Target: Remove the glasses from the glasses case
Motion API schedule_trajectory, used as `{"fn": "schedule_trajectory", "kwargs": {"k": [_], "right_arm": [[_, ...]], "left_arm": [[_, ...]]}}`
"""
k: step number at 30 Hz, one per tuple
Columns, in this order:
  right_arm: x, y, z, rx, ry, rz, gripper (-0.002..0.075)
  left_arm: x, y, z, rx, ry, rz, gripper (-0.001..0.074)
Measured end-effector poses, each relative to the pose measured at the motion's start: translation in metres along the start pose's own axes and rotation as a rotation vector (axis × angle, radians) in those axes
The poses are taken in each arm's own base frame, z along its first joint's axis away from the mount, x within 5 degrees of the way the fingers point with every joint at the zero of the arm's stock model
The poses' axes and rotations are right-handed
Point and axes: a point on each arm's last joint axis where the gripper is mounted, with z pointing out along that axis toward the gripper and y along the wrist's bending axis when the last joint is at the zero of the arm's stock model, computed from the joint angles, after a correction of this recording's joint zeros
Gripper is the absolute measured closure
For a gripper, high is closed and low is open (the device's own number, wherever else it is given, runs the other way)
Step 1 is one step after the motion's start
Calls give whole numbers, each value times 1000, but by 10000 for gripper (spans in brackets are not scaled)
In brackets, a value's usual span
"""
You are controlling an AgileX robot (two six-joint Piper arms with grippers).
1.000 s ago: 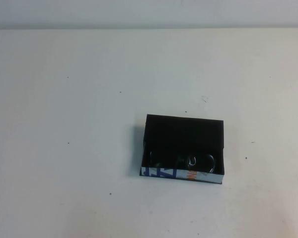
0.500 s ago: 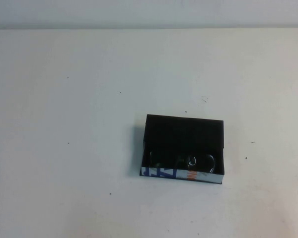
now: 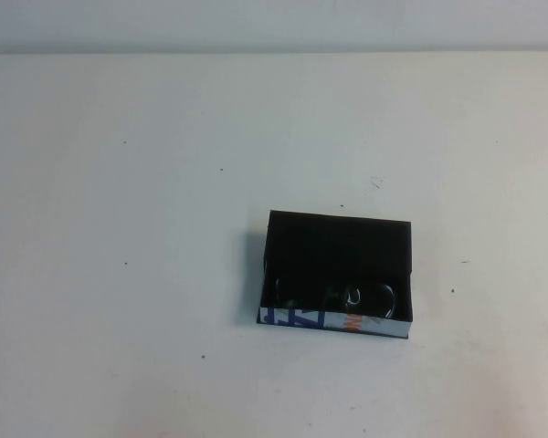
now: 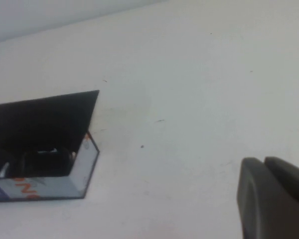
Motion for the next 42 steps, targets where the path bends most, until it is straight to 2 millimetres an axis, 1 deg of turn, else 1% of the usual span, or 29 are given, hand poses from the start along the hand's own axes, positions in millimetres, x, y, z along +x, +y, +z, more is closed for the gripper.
{"fn": "schedule_trajectory", "kwargs": {"k": [3,7,8,9,11,13,22,24,25,29,32,34,37,40,42], "right_arm": [[-1,5,0,-59,-2,210,743],[-7,16,-2,-191,-14,679,743],[-9,17,-2,-213,-21,763,743],[-10,17,-2,-223,-28,808,743],[-12,17,-2,-230,-44,852,743],[-13,16,-2,-224,-55,853,743],[-8,20,-3,-243,7,792,743],[-14,24,-6,-267,2,736,743],[-22,28,-9,-290,-16,684,743],[-70,48,-32,-372,-130,389,743],[-101,65,-38,-388,-72,163,743],[-118,74,-36,-400,17,9,743],[-141,88,-27,-456,193,-266,743],[-163,99,-13,-580,355,-493,743],[-175,104,1,-668,439,-588,743]], "left_arm": [[0,0,0,0,0,0,739],[0,0,0,0,0,0,739],[0,0,0,0,0,0,740],[0,0,0,0,0,0,739],[0,0,0,0,0,0,740],[0,0,0,0,0,0,739],[0,0,0,0,0,0,739],[0,0,0,0,0,0,739],[0,0,0,0,0,0,739],[0,0,0,0,0,0,739],[0,0,0,0,0,0,739],[0,0,0,0,0,0,739],[0,0,0,0,0,0,739],[0,0,0,0,0,0,739],[0,0,0,0,0,0,739]]}}
